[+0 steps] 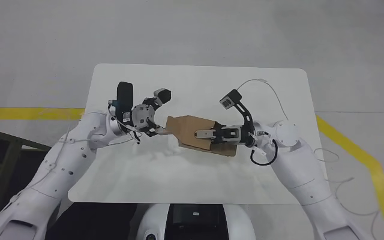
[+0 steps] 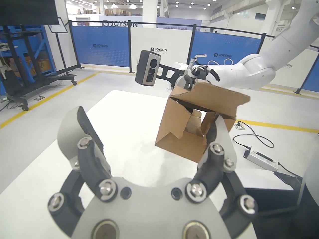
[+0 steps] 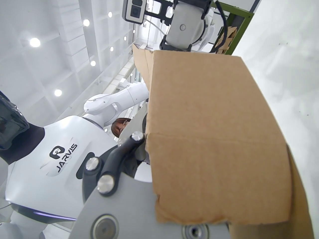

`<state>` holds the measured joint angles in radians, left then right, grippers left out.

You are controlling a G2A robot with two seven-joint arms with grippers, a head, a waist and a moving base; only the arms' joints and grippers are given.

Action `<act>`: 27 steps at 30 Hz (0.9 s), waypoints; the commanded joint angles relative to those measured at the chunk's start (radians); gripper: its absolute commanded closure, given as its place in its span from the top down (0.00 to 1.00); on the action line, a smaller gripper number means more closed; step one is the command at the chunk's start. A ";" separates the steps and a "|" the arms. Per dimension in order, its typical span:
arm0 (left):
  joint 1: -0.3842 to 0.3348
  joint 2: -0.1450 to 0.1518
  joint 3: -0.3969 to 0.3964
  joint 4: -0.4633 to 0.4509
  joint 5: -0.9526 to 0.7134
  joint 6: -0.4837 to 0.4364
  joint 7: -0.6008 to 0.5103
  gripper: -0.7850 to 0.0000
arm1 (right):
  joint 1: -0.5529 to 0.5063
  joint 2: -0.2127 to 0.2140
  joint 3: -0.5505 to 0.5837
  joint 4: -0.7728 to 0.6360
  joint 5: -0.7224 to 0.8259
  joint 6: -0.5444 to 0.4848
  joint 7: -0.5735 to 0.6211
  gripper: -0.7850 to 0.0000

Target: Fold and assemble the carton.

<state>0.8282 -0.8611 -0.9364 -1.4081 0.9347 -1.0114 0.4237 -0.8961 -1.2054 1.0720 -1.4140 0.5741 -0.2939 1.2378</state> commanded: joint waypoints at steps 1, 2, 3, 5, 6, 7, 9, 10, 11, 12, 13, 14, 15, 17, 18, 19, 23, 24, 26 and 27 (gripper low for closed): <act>0.025 0.007 -0.034 0.008 -0.009 0.002 0.010 1.00 | -0.001 0.002 0.002 -0.007 -0.036 0.005 -0.016 0.00; 0.038 0.010 -0.051 0.010 -0.015 -0.001 0.013 1.00 | -0.004 0.003 0.004 -0.010 -0.042 0.006 -0.025 0.00; 0.049 0.014 -0.070 0.012 -0.017 0.000 0.012 1.00 | -0.005 0.004 0.006 -0.011 -0.058 0.010 -0.035 0.00; 0.069 0.021 -0.104 0.006 -0.020 -0.001 0.012 1.00 | -0.007 0.006 0.009 -0.012 -0.095 0.022 -0.060 0.00; 0.078 0.024 -0.121 0.002 -0.023 -0.001 0.012 1.00 | -0.006 0.008 0.009 -0.012 -0.122 0.030 -0.071 0.00; 0.086 0.027 -0.137 -0.004 -0.026 -0.001 0.012 1.00 | -0.006 0.009 0.009 -0.014 -0.148 0.040 -0.080 0.00; 0.096 0.031 -0.164 -0.020 -0.027 -0.001 0.004 1.00 | -0.008 0.011 0.003 -0.020 -0.182 0.055 -0.091 0.00; 0.098 0.032 -0.173 -0.029 -0.024 -0.001 -0.005 1.00 | -0.008 0.011 0.000 -0.024 -0.198 0.061 -0.094 0.00; 0.099 0.032 -0.179 -0.039 -0.020 -0.001 -0.019 1.00 | -0.009 0.012 -0.003 -0.027 -0.209 0.067 -0.097 0.00; 0.099 0.032 -0.183 -0.049 -0.018 -0.001 -0.033 1.00 | -0.009 0.012 -0.007 -0.030 -0.217 0.071 -0.098 0.00; 0.098 0.031 -0.183 -0.059 -0.020 -0.001 -0.043 1.00 | -0.008 0.012 -0.010 -0.030 -0.223 0.077 -0.099 0.00; 0.098 0.030 -0.177 -0.067 -0.026 -0.001 -0.057 1.00 | -0.007 0.012 -0.013 -0.029 -0.232 0.084 -0.102 0.00; 0.096 0.028 -0.168 -0.073 -0.032 -0.001 -0.075 1.00 | -0.006 0.012 -0.016 -0.030 -0.240 0.090 -0.106 0.00; 0.085 0.025 -0.153 -0.070 -0.046 -0.001 -0.122 1.00 | -0.004 0.012 -0.019 -0.031 -0.247 0.095 -0.111 0.00; 0.077 0.022 -0.144 -0.065 -0.057 0.001 -0.146 1.00 | -0.003 0.012 -0.020 -0.032 -0.249 0.097 -0.112 0.00; 0.068 0.019 -0.135 -0.061 -0.069 0.007 -0.171 1.00 | -0.003 0.012 -0.022 -0.034 -0.251 0.097 -0.111 0.00; 0.033 0.004 -0.098 -0.059 -0.087 0.037 -0.262 1.00 | -0.003 0.013 -0.025 -0.041 -0.256 0.102 -0.112 0.00; 0.027 0.001 -0.090 -0.054 -0.092 0.044 -0.278 1.00 | -0.004 0.013 -0.025 -0.041 -0.255 0.102 -0.113 0.00; 0.014 -0.006 -0.077 -0.041 -0.108 0.057 -0.303 1.00 | -0.004 0.014 -0.025 -0.042 -0.250 0.102 -0.114 0.00; 0.008 -0.009 -0.071 -0.030 -0.119 0.061 -0.316 1.00 | -0.005 0.014 -0.026 -0.044 -0.248 0.101 -0.113 0.00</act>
<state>0.8411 -0.8678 -1.0125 -1.4476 0.8253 -0.9541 0.1181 -0.9005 -1.1918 1.0466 -1.4568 0.3237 -0.1919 1.1242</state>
